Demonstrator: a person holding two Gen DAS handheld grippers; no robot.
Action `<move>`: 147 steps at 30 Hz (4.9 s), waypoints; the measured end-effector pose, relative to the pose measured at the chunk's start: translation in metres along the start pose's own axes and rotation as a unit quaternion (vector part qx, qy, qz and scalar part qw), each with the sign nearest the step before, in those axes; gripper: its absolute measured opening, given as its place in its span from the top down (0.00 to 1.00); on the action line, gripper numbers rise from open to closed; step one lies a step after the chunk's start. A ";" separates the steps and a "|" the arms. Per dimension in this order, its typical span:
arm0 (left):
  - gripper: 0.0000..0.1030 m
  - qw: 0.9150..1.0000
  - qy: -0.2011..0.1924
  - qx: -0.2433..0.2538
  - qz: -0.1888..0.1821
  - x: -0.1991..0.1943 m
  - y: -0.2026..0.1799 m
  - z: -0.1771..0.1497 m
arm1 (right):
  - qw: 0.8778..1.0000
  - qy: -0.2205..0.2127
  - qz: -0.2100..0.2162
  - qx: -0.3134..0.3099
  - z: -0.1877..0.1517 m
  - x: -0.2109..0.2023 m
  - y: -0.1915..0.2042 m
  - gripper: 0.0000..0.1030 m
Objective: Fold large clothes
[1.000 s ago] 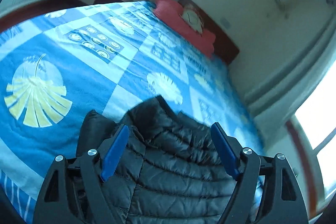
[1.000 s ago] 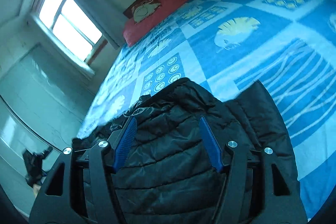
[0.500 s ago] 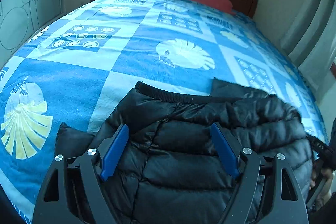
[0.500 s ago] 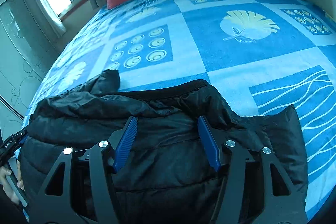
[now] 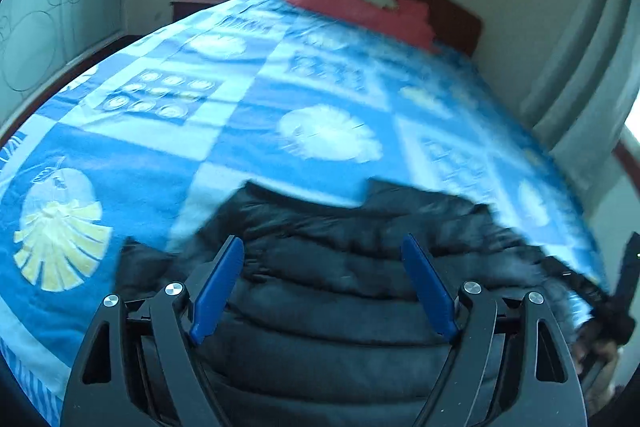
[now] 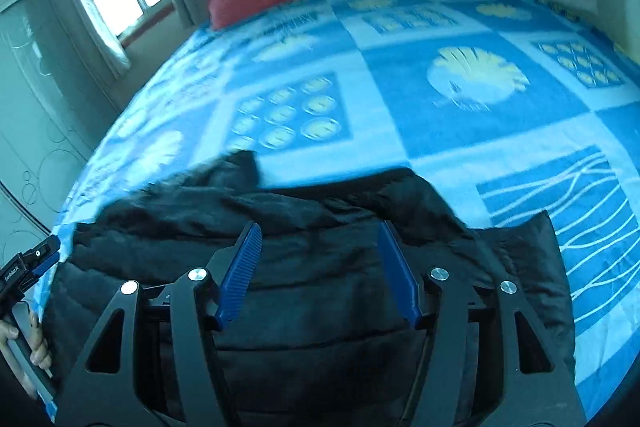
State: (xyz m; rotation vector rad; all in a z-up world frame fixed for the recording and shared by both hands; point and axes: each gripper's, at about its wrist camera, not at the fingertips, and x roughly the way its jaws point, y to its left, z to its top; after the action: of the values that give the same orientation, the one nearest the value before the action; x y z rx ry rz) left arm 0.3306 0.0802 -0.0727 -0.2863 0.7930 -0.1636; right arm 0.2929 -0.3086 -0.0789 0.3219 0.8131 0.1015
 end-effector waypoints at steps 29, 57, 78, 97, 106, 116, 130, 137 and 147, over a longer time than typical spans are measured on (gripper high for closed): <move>0.22 0.999 0.030 0.016 -0.009 -0.003 -0.022 -0.047 | 0.997 0.018 -0.017 -0.070 -0.041 -0.008 0.023 0.47; 0.20 0.980 0.008 -0.198 0.018 -0.148 0.103 -0.170 | 0.992 0.006 -0.055 0.114 -0.170 -0.151 -0.128 0.27; 0.72 0.988 -0.005 -0.155 0.020 -0.132 0.083 -0.184 | 0.995 0.004 -0.044 0.090 -0.180 -0.140 -0.102 0.70; 0.78 0.989 0.014 -0.148 -0.012 -0.177 0.090 -0.209 | 0.996 0.018 -0.024 0.088 -0.212 -0.187 -0.102 0.79; 0.38 0.995 0.023 -0.098 0.010 -0.190 0.089 -0.202 | 0.993 0.030 -0.065 0.094 -0.209 -0.207 -0.104 0.59; 0.30 0.995 0.013 -0.079 0.051 -0.228 0.106 -0.195 | 0.990 0.009 -0.137 0.042 -0.197 -0.250 -0.081 0.52; 0.30 0.997 0.033 -0.050 0.045 -0.170 0.090 -0.136 | 0.998 0.035 -0.009 -0.054 -0.133 -0.128 0.071 0.60; 0.30 0.997 0.054 -0.040 0.048 -0.139 0.087 -0.117 | 0.995 0.069 -0.011 -0.071 -0.120 -0.065 0.100 0.60; 0.30 0.994 0.086 -0.017 0.066 -0.100 0.083 -0.114 | 0.993 0.067 -0.042 -0.089 -0.147 -0.040 0.101 0.59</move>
State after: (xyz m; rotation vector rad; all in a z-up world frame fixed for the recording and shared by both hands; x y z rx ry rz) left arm 0.1828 0.1623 -0.1069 -0.2532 0.9844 -0.0503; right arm 0.1617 -0.1853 -0.1131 0.1137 0.9427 0.1175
